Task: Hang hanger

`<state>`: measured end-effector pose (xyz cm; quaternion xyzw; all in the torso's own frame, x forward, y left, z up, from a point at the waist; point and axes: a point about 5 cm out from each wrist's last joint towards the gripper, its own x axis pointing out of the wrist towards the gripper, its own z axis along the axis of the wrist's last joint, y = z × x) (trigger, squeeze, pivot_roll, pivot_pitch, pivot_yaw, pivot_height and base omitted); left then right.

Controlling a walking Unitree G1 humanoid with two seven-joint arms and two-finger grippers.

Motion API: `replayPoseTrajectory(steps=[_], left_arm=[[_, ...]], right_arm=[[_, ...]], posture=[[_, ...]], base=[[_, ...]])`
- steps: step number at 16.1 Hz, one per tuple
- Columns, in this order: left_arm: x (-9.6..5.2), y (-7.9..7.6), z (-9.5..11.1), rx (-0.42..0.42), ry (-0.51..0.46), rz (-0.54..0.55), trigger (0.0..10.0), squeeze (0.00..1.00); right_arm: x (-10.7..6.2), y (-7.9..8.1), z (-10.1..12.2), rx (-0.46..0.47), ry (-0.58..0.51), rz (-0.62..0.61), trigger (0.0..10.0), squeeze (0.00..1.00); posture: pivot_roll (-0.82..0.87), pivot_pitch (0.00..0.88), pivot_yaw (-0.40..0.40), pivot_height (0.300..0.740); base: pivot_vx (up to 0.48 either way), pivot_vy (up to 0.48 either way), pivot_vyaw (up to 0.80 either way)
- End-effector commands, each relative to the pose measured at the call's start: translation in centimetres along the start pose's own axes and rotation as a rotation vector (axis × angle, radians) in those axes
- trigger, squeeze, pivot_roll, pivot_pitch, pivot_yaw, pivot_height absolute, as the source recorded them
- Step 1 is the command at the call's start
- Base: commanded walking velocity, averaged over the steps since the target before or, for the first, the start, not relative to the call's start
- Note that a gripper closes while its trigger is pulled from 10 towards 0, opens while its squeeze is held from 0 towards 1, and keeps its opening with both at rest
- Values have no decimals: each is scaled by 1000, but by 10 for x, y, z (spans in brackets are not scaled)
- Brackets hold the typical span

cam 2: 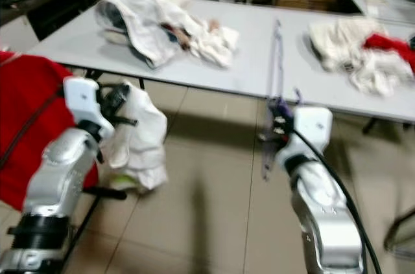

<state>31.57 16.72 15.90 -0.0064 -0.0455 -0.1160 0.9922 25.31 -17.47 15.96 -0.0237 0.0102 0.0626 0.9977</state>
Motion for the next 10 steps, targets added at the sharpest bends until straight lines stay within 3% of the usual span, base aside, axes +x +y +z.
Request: replayPoseTrajectory(steps=[1,6,10], left_arm=[[-2,7,1,8,-1,30,10000,0],[5,-6,1,-15,-4,4,10000,0],[11,-8,4,-14,-6,-33,10000,0]], right_arm=[[3,6,-6,-13,31,39,10000,0],[0,-2,-7,-18,35,21,10000,0],[-10,-9,-11,-21,38,-28,10000,0]], posture=[[-19,0,-51,740],[-37,0,-29,740],[-59,0,12,740]], base=[[394,0,0],[391,0,-750],[390,0,0]])
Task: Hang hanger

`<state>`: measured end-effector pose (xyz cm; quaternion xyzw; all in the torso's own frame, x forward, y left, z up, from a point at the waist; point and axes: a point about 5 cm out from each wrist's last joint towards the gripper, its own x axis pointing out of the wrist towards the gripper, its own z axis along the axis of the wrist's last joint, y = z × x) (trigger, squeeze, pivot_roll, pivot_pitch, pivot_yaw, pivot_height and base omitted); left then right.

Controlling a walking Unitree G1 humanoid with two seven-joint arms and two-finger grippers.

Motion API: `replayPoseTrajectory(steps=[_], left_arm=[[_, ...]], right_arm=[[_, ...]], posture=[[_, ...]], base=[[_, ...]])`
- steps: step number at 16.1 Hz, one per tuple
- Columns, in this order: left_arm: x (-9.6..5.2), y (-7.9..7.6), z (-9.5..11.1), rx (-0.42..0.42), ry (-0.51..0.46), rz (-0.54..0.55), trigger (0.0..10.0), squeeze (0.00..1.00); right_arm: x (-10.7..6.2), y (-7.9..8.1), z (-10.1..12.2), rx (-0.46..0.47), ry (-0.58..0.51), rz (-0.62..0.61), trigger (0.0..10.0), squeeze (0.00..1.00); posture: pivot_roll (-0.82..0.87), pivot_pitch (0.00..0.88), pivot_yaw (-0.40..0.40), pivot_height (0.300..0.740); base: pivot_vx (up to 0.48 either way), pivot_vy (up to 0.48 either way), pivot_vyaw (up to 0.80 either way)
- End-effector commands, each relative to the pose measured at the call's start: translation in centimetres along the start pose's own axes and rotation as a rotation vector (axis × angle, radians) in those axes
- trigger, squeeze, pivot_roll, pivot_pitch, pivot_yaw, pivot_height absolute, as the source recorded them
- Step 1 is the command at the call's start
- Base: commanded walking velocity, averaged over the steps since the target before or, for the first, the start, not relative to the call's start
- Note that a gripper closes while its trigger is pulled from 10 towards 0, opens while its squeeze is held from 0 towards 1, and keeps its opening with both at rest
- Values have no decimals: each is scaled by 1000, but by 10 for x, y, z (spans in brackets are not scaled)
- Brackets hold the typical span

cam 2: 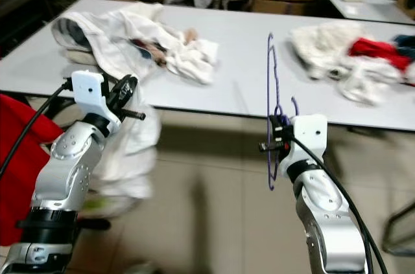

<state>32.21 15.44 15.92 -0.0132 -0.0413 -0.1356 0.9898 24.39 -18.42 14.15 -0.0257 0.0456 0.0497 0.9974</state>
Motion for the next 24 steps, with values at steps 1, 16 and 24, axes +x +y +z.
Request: replayPoseTrajectory(steps=[1,16,24], left_arm=[[5,-1,7,7,-18,-20,10000,0],[86,58,264,440,-460,270,10000,0],[57,101,42,661,312,16,10000,765]], right_arm=[[-2,-2,6,4,-21,-15,10000,0],[5,2,20,10,-111,16,10000,0],[9,18,15,29,-102,73,10000,0]], posture=[[-63,0,21,740],[-48,0,41,740],[-8,0,17,740]], base=[[390,0,-800],[362,0,-213],[67,0,0]])
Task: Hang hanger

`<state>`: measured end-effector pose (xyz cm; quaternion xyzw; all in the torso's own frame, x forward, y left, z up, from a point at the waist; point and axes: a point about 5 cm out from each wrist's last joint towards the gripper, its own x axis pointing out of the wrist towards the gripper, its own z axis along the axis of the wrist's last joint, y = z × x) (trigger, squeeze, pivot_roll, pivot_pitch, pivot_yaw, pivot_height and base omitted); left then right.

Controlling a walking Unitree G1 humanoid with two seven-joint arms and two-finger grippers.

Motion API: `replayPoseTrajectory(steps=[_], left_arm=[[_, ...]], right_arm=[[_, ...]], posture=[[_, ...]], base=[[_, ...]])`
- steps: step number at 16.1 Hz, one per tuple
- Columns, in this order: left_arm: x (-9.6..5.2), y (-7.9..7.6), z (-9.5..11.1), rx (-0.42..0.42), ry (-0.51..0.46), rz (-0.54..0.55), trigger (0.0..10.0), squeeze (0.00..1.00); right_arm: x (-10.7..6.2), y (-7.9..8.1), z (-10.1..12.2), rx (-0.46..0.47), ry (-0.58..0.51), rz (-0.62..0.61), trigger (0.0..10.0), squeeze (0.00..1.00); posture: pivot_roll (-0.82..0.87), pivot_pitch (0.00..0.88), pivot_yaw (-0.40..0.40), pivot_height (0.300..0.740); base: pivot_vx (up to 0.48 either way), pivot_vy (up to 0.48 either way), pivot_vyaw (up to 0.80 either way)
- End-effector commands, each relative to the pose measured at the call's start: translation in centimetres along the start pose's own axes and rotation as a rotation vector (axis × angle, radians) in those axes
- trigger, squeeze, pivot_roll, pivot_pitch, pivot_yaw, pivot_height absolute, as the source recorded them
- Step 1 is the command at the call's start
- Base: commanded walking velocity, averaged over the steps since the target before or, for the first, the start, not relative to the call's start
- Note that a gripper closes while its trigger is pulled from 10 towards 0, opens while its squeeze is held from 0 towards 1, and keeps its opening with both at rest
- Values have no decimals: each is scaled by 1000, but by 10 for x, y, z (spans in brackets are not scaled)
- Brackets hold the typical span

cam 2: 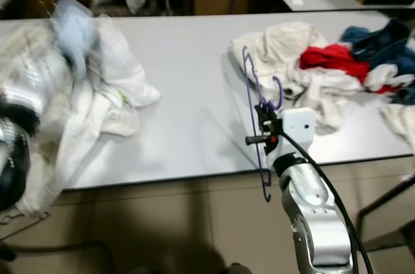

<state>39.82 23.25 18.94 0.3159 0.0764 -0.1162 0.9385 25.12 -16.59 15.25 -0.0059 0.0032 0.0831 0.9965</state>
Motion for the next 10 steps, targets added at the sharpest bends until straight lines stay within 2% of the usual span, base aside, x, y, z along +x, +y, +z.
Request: replayPoseTrajectory(steps=[1,2,4,6,7,8,9,10], left_arm=[[-7,9,-11,17,52,-30,10000,1000],[-10,12,-16,13,71,-36,10000,1000],[-23,37,-25,-26,104,-4,10000,1000],[-36,61,-24,-71,99,2,10000,1000],[-51,88,-18,-168,40,7,10000,1000],[-57,98,-14,-212,-2,34,10000,1000],[-59,102,-11,-230,-36,56,10000,1000],[-57,100,0,-271,-155,57,10000,1000]], right_arm=[[1,2,2,-6,-13,10,10000,0],[1,2,2,-6,-13,11,10000,0],[-2,2,1,-7,-11,6,10000,0],[-4,2,-1,-4,-4,0,10000,0],[-4,3,-3,-4,0,-1,10000,0],[-5,3,-3,-4,1,-2,10000,0],[-5,2,-3,-4,0,-3,10000,0],[-4,2,-3,-2,-1,-5,10000,0]], posture=[[-11,0,19,740],[-14,0,25,740],[-17,0,33,740],[-21,0,48,740],[-21,0,57,740],[-21,0,60,740],[-20,0,61,740],[-21,0,62,740]], base=[[0,0,0],[0,0,0],[0,0,0],[0,0,0],[0,0,0],[0,0,0],[0,0,0],[0,0,0]])
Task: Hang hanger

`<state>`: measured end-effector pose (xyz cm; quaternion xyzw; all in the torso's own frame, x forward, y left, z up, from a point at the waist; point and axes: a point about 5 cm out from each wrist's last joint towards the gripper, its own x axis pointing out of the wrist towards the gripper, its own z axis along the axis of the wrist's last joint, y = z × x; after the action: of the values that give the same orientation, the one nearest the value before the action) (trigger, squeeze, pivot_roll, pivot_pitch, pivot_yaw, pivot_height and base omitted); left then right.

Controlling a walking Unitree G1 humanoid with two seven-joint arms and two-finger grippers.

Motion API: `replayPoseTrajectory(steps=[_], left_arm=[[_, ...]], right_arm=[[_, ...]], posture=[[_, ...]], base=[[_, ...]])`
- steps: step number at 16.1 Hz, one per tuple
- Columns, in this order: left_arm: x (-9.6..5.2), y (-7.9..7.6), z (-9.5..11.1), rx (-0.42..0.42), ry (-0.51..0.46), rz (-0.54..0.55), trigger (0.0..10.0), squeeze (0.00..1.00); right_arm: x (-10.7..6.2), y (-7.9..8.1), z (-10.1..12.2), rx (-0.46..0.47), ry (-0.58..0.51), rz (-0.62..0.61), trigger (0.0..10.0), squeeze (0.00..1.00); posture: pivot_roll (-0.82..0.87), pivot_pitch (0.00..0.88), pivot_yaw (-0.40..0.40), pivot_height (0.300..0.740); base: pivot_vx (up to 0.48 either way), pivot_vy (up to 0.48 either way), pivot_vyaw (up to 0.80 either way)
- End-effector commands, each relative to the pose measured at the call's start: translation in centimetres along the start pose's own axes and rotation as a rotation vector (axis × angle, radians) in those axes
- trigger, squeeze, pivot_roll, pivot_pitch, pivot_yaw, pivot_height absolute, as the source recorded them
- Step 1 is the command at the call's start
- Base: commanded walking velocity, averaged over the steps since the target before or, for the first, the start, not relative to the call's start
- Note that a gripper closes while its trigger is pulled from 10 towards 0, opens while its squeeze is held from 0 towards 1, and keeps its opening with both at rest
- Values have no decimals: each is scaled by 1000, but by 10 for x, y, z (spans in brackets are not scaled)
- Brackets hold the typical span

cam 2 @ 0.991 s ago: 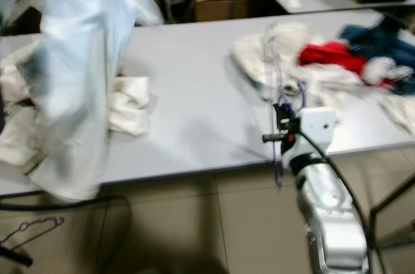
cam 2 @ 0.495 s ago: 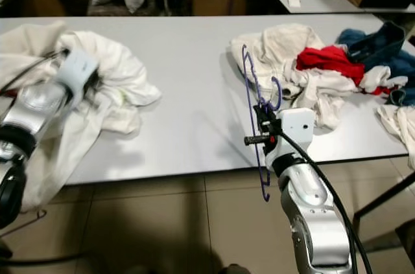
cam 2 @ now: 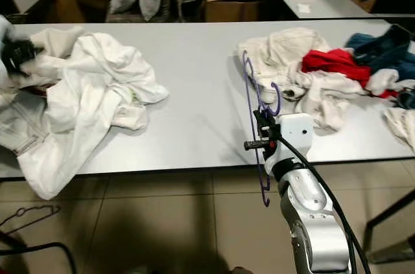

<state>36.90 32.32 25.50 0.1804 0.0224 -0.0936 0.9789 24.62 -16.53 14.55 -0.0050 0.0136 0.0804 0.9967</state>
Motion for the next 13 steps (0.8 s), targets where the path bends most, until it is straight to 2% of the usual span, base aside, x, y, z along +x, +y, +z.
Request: replayPoseTrajectory(steps=[1,2,3,4,5,6,7,8,10,11,13], left_arm=[[9,-20,9,-63,-131,-76,10000,498],[15,-44,7,-149,-198,-142,10000,251],[20,-76,1,-259,-280,-137,10000,169],[21,-95,-5,-336,-296,-131,10000,165],[17,-129,-19,-344,-297,-103,10000,165],[13,-155,-29,-354,-264,-93,10000,173],[10,-167,-34,-336,-252,-93,10000,173],[4,-186,-42,-326,-224,-108,10000,176],[-1,-196,-47,-304,-207,-100,10000,176],[-5,-204,-46,-239,-200,-121,10000,176],[-9,-204,-43,-258,-199,-81,10000,180]], right_arm=[[0,0,4,-10,-18,-10,10000,0],[1,-1,4,-18,-15,-23,10000,0],[1,0,6,-48,-18,-29,10000,0],[1,-1,9,-77,-23,-37,10000,0],[0,-3,13,-128,-8,-47,10000,0],[0,-6,18,-190,-20,-51,10000,0],[0,-8,19,-209,-5,-49,10000,0],[0,-10,19,-256,27,-43,10000,0],[0,-11,18,-279,60,-29,10000,0],[1,-14,15,-289,74,-75,10000,0],[3,-19,15,-269,65,-149,10000,0]], posture=[[-21,0,62,740],[-29,0,63,740],[-44,0,57,740],[-47,0,52,740],[-53,0,36,740],[-53,0,23,740],[-56,0,15,740],[-59,0,3,740],[-55,0,-17,740],[-48,0,-24,740],[-49,0,-16,740]], base=[[0,0,0],[0,0,0],[0,0,0],[0,0,0],[0,0,0],[0,0,0],[0,0,0],[0,-262,0],[0,-338,0],[0,-364,0],[0,-375,0]])
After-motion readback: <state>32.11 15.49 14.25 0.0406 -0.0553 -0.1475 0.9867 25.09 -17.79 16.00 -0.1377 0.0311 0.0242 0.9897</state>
